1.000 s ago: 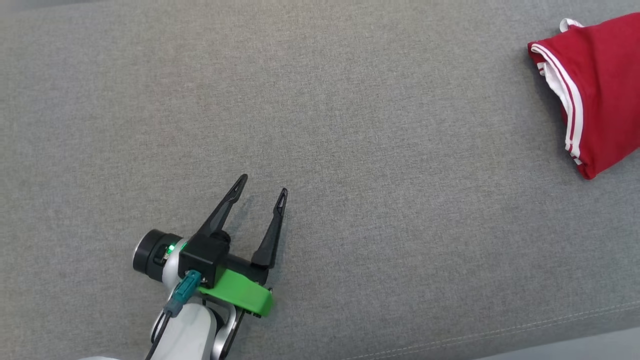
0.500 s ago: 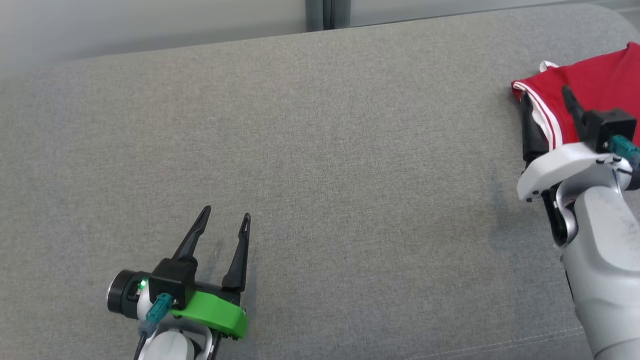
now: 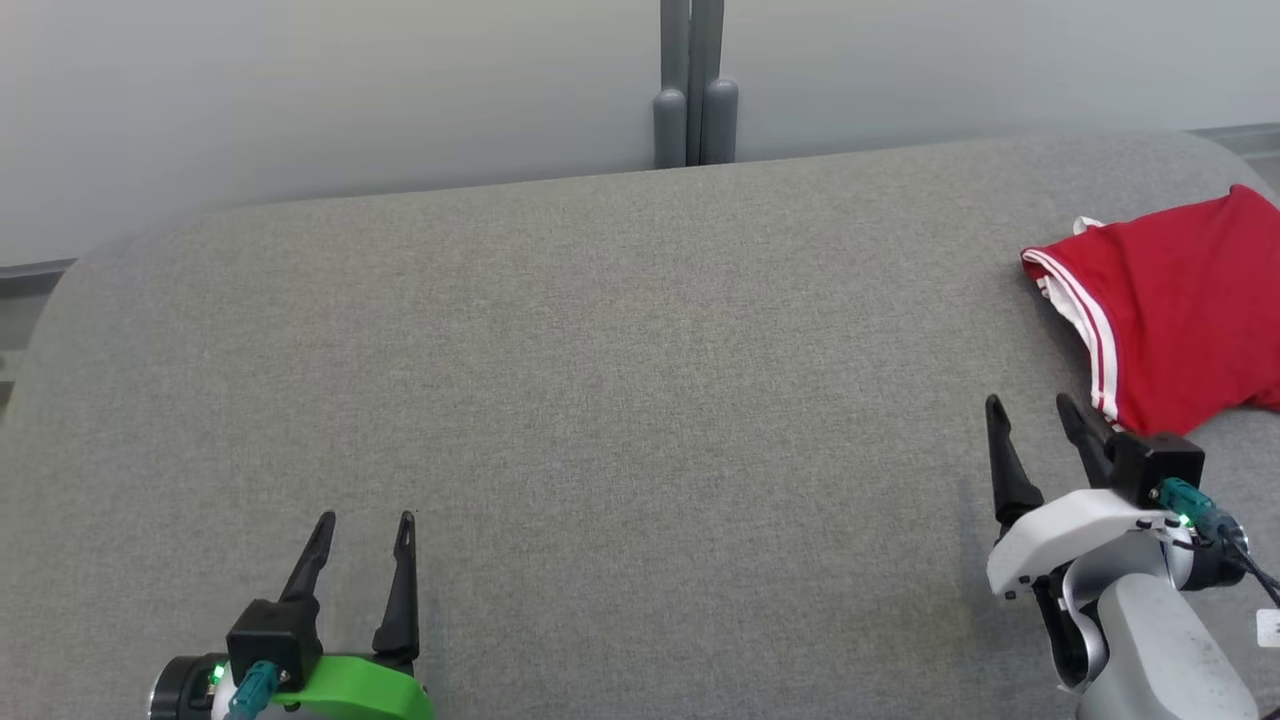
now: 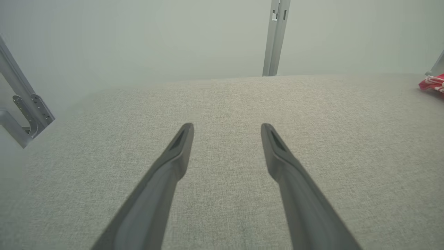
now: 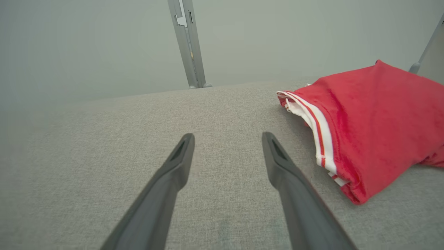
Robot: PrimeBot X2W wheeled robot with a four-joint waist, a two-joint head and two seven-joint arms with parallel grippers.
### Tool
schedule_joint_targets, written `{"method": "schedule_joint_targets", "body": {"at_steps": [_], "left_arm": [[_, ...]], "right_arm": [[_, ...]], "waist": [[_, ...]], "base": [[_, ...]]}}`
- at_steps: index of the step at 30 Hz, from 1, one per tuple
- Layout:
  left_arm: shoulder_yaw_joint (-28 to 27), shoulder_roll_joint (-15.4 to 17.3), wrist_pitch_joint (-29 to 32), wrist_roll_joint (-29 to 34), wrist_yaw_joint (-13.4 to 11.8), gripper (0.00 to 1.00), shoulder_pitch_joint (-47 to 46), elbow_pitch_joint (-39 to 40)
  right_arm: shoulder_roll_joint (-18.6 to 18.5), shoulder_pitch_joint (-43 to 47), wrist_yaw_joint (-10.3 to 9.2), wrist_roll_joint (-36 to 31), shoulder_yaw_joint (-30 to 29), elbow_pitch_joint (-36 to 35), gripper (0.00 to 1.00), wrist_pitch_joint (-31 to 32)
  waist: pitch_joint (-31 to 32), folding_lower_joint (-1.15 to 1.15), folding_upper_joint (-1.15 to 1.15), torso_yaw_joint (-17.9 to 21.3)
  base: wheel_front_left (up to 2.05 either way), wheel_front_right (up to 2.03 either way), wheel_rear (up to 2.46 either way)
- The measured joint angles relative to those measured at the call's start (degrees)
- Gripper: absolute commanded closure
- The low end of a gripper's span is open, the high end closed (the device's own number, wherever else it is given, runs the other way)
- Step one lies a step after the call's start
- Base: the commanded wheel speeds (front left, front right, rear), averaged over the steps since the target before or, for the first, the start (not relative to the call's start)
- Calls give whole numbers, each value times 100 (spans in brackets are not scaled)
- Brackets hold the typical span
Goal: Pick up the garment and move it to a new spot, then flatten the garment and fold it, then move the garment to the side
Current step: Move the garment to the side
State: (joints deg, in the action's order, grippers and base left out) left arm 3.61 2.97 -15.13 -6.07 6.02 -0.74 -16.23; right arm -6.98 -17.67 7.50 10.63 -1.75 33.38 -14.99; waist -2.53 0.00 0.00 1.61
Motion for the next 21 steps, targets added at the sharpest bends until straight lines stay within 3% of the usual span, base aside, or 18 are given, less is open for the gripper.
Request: {"method": "schedule_joint_targets", "body": {"at_steps": [11, 21], "left_arm": [[-648, -10, 0, -124, -148, 0, -14, -238], [-692, -15, 0, -120, -123, 0, -21, -400]], "right_arm": [[137, 127, 0, -92, 85, -179, 0, 0], [209, 369, 0, -276, 235, -190, 0, 0]], "waist": [[292, 0, 0, -114], [431, 0, 0, -217]], "base": [[0, 0, 0], [0, 0, 0]]}}
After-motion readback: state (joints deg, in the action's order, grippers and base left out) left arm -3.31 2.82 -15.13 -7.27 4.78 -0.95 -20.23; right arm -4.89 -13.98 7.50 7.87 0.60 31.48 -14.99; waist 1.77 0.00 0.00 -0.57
